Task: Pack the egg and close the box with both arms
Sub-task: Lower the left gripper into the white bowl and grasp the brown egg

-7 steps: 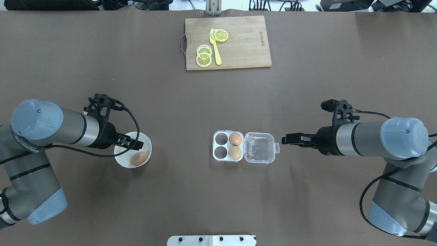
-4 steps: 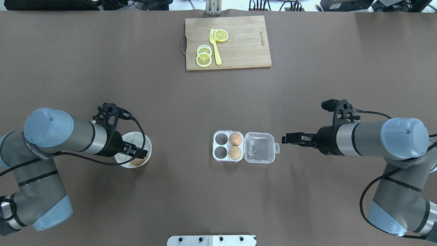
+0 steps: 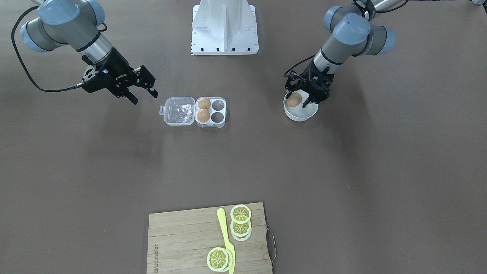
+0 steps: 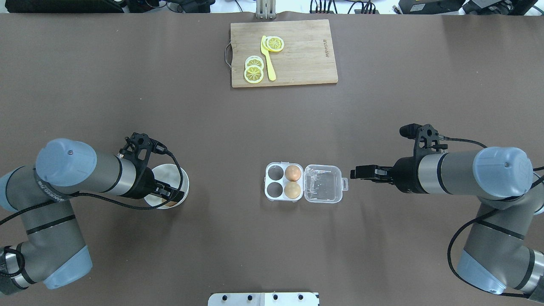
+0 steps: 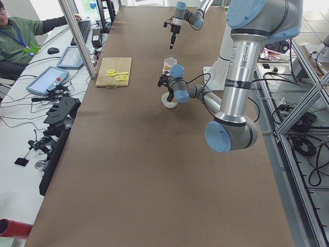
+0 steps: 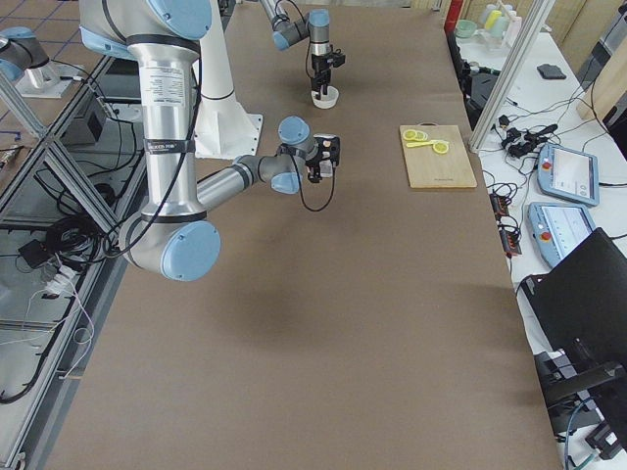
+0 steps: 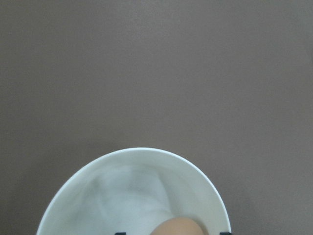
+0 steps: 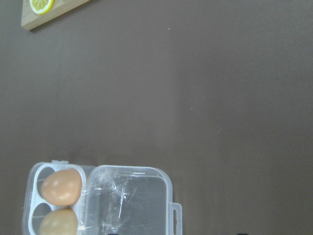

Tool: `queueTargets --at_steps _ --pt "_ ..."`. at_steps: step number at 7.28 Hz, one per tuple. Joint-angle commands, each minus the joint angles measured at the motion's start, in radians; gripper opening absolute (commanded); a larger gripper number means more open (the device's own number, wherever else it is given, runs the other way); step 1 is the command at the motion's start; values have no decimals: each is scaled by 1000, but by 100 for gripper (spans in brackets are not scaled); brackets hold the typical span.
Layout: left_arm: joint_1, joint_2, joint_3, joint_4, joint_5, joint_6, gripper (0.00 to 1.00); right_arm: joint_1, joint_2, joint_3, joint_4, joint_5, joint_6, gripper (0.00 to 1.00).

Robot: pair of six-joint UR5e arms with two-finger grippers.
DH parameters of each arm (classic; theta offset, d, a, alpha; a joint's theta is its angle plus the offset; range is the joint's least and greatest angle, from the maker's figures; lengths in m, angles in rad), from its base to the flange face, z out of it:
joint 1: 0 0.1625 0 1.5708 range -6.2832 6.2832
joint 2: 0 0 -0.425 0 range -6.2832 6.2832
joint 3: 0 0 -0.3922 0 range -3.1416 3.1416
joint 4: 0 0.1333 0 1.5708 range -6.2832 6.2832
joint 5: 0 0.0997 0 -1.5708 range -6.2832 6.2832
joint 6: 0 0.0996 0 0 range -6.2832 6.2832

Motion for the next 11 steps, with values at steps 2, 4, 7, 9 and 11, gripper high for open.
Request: queueTargets --at_steps 2,4,7,9,11 --pt "0 -1 26 -1 1 14 71 -3 0 1 0 -1 1 85" --pt "2 -1 36 -1 1 14 70 -3 0 1 0 -1 1 85" --pt "6 -1 41 -1 15 14 68 -3 0 1 0 -1 1 85" --pt "6 -1 40 -1 15 14 59 -3 0 1 0 -1 1 85" --pt "5 -1 30 -1 15 14 32 -3 0 1 0 1 1 85"
